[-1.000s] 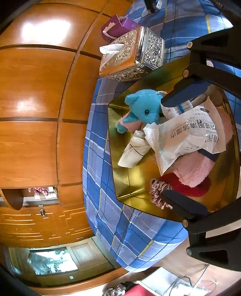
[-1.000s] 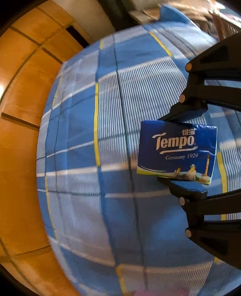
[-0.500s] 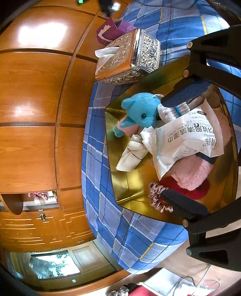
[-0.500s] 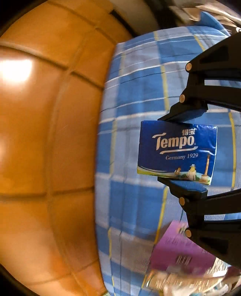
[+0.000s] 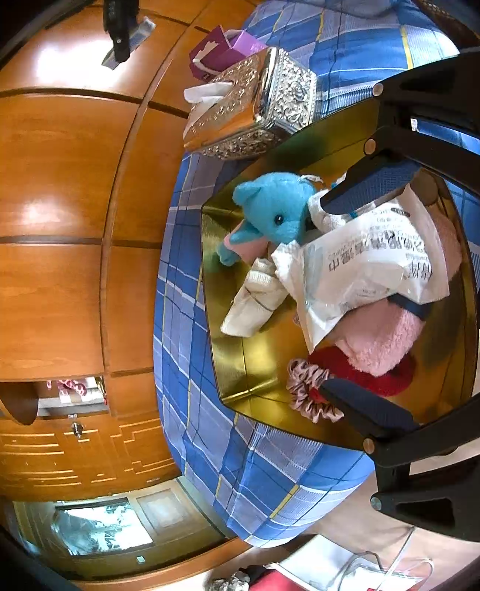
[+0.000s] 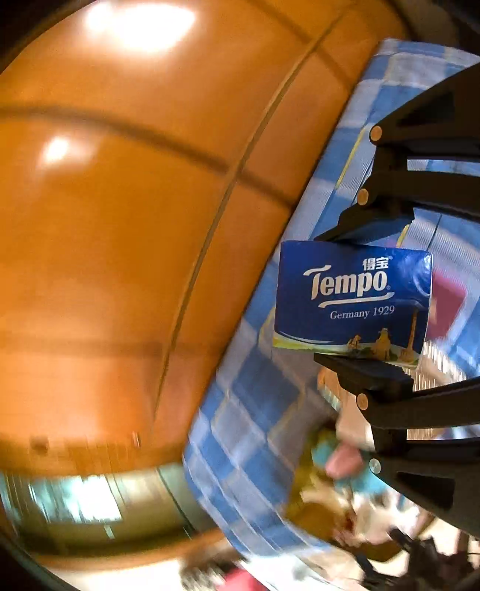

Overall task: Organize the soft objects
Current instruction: 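Carry the blue Tempo pack with the right tool and release it in the tray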

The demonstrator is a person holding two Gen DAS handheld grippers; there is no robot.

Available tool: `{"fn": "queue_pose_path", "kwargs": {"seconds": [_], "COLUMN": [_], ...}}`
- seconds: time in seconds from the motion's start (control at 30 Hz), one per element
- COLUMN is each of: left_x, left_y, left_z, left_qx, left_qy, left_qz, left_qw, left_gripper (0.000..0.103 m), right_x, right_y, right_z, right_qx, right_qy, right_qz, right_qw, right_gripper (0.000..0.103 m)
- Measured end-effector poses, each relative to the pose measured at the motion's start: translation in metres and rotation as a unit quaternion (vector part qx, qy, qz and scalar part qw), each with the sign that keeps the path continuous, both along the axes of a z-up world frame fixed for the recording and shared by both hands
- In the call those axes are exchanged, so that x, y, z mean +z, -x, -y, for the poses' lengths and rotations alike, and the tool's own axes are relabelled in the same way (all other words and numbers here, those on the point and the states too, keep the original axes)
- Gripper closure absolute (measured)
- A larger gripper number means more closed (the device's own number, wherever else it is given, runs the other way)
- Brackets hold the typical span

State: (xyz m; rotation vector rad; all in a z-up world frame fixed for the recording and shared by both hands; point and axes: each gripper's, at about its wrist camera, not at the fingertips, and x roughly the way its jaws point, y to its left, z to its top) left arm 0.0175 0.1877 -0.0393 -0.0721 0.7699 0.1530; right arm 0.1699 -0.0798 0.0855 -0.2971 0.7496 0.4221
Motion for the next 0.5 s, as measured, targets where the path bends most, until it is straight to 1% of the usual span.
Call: {"fn": "queue_pose_path", "kwargs": {"seconds": [0.17, 0.27, 0.37, 0.4, 0.5], "left_x": [0.003, 0.006, 0.01, 0.011, 0.014], "left_y": [-0.001, 0.0, 0.002, 0.003, 0.005], "left_z": [-0.014, -0.023, -0.031, -0.035, -0.046], "left_qx": [0.019, 0.033, 0.049, 0.056, 0.076], "left_qy": [0.004, 0.003, -0.004, -0.008, -0.011], "left_qz": [0.003, 0.005, 0.009, 0.01, 0.018], "left_qw": [0.9998, 0.9994, 0.9988, 0.9983, 0.9969], "left_gripper": [0.012, 0.012, 0.012, 0.011, 0.011], "right_x": [-0.02, -0.042, -0.066, -0.079, -0.11], "right_y": [0.031, 0.054, 0.075, 0.082, 0.094], "right_z": [-0.056, -0.089, -0.112, -0.121, -0.142], "right_qx": [0.095, 0.15, 0.185, 0.198, 0.217], "right_qy": [-0.004, -0.008, -0.004, 0.001, 0.013], "right_qz": [-0.015, -0.036, -0.062, -0.076, -0.107], "right_qw": [0.995, 0.988, 0.981, 0.977, 0.97], "right_gripper": [0.049, 0.049, 0.049, 0.049, 0.049]}}
